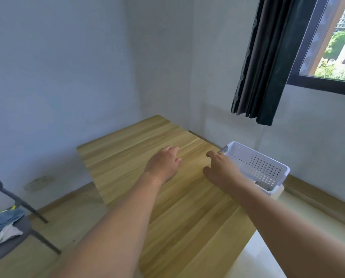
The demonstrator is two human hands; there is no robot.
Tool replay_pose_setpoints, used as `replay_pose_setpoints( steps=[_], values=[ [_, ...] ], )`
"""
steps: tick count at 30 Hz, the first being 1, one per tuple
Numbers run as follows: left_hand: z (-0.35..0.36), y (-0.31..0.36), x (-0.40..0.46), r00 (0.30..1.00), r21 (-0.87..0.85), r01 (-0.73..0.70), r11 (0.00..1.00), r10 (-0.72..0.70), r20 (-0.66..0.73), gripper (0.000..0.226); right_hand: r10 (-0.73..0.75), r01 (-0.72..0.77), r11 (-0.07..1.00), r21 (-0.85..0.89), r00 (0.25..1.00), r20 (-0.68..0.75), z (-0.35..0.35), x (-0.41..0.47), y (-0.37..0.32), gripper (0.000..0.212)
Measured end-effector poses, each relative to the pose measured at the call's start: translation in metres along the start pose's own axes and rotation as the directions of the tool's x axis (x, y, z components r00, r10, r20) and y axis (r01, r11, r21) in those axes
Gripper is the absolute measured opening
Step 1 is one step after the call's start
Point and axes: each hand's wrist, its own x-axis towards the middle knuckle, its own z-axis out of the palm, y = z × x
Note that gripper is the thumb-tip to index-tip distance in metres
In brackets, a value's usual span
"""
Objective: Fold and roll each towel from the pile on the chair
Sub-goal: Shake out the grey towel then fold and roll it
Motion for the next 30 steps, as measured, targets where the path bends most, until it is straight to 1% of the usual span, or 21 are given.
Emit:
replay_pose_setpoints(
  steps=[3, 6, 9, 12, 16, 19, 22, 24, 27, 30],
  values=[
    [-0.023, -0.036, -0.021, 0.999, -0.015, -0.023, 1.000, 0.022, -0.023, 0.047, 0.013, -0.014, 1.000, -0.015, 1.000, -0.028, 0.013, -0.017, -0.041, 0.054],
    [-0.047, -0.092, -0.048, 0.998, -0.025, -0.039, 0.999, 0.037, -0.050, 0.047, 0.016, -0.017, 1.000, -0.016, 0.998, -0.062, 0.036, -0.030, -0.100, 0.054],
    [-0.069, -0.152, -0.076, 0.999, -0.031, -0.039, 0.999, 0.038, -0.029, 0.047, 0.027, -0.027, 1.000, 0.004, 0.999, -0.030, 0.071, -0.047, -0.166, 0.054],
    [-0.096, -0.193, -0.097, 0.998, -0.053, -0.061, 0.997, 0.060, -0.022, 0.047, 0.017, -0.017, 1.000, -0.009, 1.000, -0.017, 0.090, -0.059, -0.222, 0.054],
    [-0.121, -0.237, -0.120, 0.997, -0.058, -0.070, 0.996, 0.067, -0.042, 0.048, 0.032, -0.033, 0.999, -0.021, 0.999, -0.039, 0.104, -0.068, -0.263, 0.054],
    [-0.129, -0.271, -0.141, 0.999, -0.071, -0.019, 0.997, 0.016, -0.038, 0.049, 0.026, -0.026, 0.999, -0.025, 1.000, 0.007, 0.124, -0.073, -0.287, 0.054],
    [-0.138, -0.310, -0.161, 1.000, -0.062, -0.014, 0.998, 0.013, -0.007, 0.049, 0.022, -0.022, 1.000, -0.016, 0.999, 0.029, 0.150, -0.083, -0.318, 0.055],
    [-0.148, -0.340, -0.174, 1.000, -0.062, -0.017, 0.998, 0.017, -0.005, 0.047, 0.032, -0.031, 0.999, -0.018, 0.999, 0.038, 0.166, -0.088, -0.345, 0.055],
    [-0.170, -0.392, -0.190, 0.999, -0.082, -0.028, 0.996, 0.025, -0.037, 0.040, 0.036, -0.036, 0.999, -0.024, 0.999, 0.007, 0.186, -0.086, -0.399, 0.055],
    [-0.188, -0.462, -0.211, 0.996, -0.084, -0.047, 0.995, 0.040, -0.082, 0.034, 0.021, -0.022, 1.000, -0.019, 1.000, -0.018, 0.223, -0.084, -0.467, 0.054]
  ],
)
